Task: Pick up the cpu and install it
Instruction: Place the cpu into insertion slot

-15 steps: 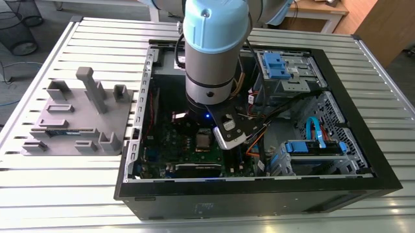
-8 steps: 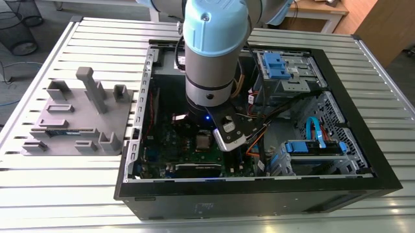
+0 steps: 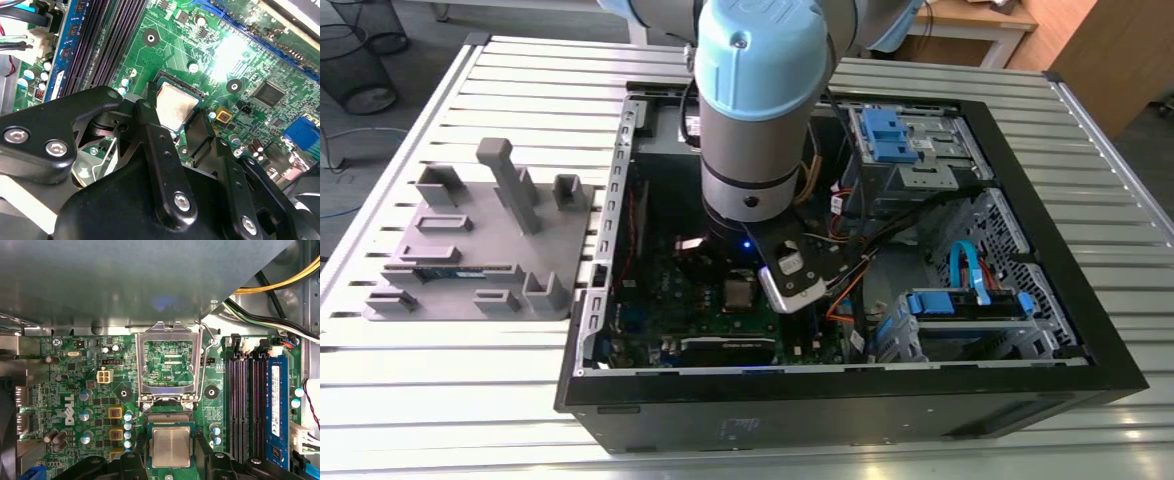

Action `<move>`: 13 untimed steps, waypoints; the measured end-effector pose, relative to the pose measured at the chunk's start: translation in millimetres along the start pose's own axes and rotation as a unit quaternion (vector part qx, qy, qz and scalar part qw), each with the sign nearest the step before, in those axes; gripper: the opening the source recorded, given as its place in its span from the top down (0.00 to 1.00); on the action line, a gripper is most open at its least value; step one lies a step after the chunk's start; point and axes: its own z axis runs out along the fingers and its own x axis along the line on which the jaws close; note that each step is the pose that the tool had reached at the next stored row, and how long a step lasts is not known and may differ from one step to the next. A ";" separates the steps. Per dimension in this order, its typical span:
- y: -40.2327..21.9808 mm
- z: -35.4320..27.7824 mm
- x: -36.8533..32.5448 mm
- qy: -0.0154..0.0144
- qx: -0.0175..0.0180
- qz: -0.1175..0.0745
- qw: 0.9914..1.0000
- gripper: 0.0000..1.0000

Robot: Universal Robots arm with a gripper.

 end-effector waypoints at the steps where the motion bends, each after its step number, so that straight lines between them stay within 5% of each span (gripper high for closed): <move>1: 0.0 0.4 0.1 0.000 0.000 0.000 1.000 0.53; 13: 0.0 3.2 1.4 -0.005 0.000 0.000 1.000 0.53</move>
